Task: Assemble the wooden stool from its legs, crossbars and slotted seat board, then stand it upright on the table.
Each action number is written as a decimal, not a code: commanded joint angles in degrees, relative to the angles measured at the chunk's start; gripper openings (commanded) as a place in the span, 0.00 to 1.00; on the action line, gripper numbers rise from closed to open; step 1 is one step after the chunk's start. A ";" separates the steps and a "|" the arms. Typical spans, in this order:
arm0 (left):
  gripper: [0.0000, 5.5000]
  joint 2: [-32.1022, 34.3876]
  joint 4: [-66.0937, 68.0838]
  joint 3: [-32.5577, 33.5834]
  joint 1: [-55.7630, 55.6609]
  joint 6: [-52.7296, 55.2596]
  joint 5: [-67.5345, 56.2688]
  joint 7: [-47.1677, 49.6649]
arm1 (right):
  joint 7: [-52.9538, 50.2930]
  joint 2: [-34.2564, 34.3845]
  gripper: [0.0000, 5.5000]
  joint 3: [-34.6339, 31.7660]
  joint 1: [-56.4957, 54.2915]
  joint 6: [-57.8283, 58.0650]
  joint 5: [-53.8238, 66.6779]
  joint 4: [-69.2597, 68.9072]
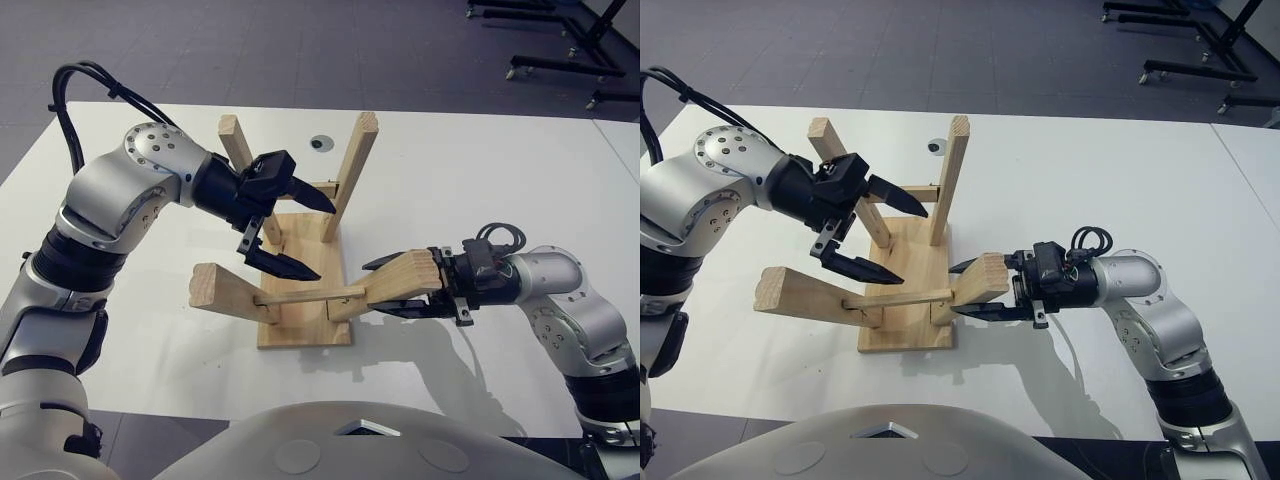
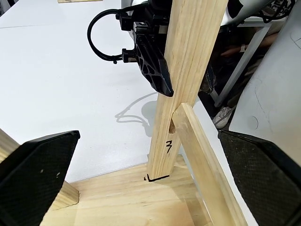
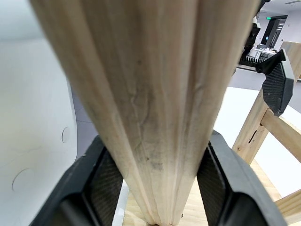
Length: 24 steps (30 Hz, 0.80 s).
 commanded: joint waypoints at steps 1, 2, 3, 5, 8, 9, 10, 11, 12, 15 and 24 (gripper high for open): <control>0.98 -0.39 -1.97 -0.65 0.97 1.63 0.80 -0.01 | 0.44 -0.57 0.37 1.10 0.41 2.15 -0.80 0.32; 0.98 -0.43 -2.30 -0.80 1.21 1.90 0.96 0.06 | 0.40 -0.56 0.37 1.11 0.39 2.17 -0.81 0.33; 0.98 -0.44 -2.56 -0.93 1.42 2.12 1.14 0.10 | 0.36 -0.55 0.37 1.12 0.39 2.19 -0.82 0.31; 0.98 -0.50 -2.88 -1.06 1.81 3.07 1.06 0.29 | 0.31 -0.53 0.37 1.13 0.36 2.26 -0.78 0.32; 0.98 -0.41 -3.25 -1.25 2.18 3.70 1.53 0.36 | 0.27 -0.59 0.37 1.02 0.52 2.39 -0.62 0.10; 0.98 -0.33 -3.33 -1.16 2.31 3.98 1.64 0.50 | 0.26 -0.59 0.37 1.02 0.50 2.46 -0.56 0.07; 0.98 -0.28 -3.35 -1.09 2.42 4.17 1.72 0.60 | 0.25 -0.59 0.37 1.03 0.46 2.51 -0.52 0.05; 0.98 -0.15 -3.36 -1.15 2.56 4.34 1.89 0.60 | 0.24 -0.58 0.37 1.02 0.43 2.54 -0.51 0.06; 0.98 -0.05 -3.40 -1.26 2.71 4.51 2.06 0.59 | 0.24 -0.59 0.37 1.01 0.43 2.56 -0.49 0.05; 0.98 -0.17 -3.16 -1.27 2.97 5.05 2.45 0.57 | 0.19 -0.53 0.37 1.09 0.33 2.66 -0.51 0.07; 0.98 -0.53 -2.56 -1.06 3.34 7.65 2.82 1.93 | 0.46 -0.55 0.37 1.09 0.36 2.45 -0.70 0.35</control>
